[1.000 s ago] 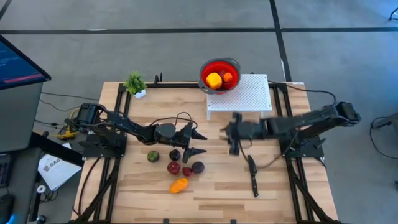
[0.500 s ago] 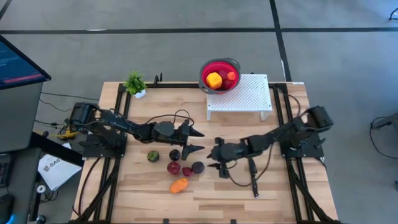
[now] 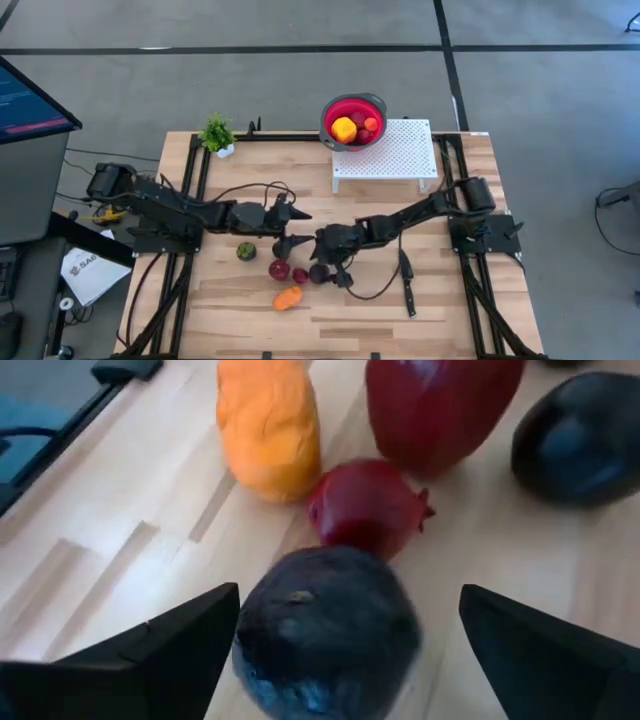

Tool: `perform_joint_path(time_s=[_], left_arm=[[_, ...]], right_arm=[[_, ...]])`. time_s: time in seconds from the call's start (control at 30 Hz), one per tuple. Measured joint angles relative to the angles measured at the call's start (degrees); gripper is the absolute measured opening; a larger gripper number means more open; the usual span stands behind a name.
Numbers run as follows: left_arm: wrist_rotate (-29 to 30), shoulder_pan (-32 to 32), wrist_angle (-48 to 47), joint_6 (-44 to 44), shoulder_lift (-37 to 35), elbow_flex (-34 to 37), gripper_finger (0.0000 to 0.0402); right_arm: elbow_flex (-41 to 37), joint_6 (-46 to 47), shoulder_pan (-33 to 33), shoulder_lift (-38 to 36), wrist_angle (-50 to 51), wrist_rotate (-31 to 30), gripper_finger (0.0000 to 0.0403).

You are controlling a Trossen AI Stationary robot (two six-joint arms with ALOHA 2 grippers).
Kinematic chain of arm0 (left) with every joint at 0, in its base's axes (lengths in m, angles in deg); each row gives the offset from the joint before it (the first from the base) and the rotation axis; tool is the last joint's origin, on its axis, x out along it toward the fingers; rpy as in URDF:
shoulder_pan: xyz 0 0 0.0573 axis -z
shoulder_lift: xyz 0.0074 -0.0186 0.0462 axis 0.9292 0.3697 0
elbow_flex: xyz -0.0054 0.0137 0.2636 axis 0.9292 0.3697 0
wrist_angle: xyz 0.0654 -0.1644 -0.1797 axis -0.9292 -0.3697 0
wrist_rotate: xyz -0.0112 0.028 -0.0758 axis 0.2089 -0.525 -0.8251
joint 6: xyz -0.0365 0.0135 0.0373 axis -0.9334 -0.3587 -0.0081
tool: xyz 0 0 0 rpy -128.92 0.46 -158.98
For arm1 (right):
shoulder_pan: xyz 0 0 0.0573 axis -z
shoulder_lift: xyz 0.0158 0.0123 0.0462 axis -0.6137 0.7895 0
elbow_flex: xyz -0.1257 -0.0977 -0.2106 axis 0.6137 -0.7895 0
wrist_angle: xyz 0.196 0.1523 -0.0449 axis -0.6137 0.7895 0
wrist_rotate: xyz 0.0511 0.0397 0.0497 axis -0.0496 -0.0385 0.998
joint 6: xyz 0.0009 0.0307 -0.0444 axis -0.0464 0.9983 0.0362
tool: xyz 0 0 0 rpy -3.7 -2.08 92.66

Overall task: Pick & Place Fruit
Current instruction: Put the plum into the red strainer bowl

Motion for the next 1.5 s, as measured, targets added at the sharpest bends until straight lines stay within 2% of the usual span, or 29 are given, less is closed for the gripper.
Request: perform_joint_path(time_s=[0.17,0.5,0.67,0.77,0.9,1.0,1.13,1.2,1.33,1.5], left_arm=[[1.49,-0.35,0.58,-1.8,0.02,1.88,0.0282],[1.65,-0.22,2.64,-2.18,0.04,3.13,0.0282],[1.65,-0.07,2.74,-2.2,0.04,3.13,0.0282],[1.65,-0.07,2.75,-2.12,0.04,3.13,0.0282],[2.02,-0.11,2.79,-1.5,0.04,3.13,0.0282],[3.64,-0.11,3.38,-0.36,0.04,3.13,0.0282],[6.61,-0.17,4.8,2.57,0.04,3.13,0.0282],[7.07,-0.7,6.06,4.37,0.04,3.11,0.0282],[7.07,-2.66,8.45,6.26,0.06,3.11,0.0282],[7.2,-5.69,8.86,6.1,0.07,3.09,0.0282]], right_arm=[[0.33,-0.25,0.85,0.65,0.15,1.56,0.0354],[0.37,0.04,0.54,0.5,5.56,0.25,0.0277],[0.35,0.44,0.32,-2.38,13.84,-0.07,0.0242],[0.02,-0.4,-0.22,-6.86,21.48,-0.39,0.023],[0.13,-2.7,-0.26,-16.87,30.13,-0.43,0.0231],[0.13,-5.89,1.38,-25.7,33.13,-4.53,0.0234],[0.18,-10.84,7.07,-37.06,29.05,-17.66,0.0234],[0.26,-11.36,12.04,-40.37,24.11,-21.18,0.0235],[0.28,-8.33,24.67,-42.17,16.29,-20.93,0.0235],[0.28,0.99,38.73,-37.09,8.89,-19.02,0.0235]])
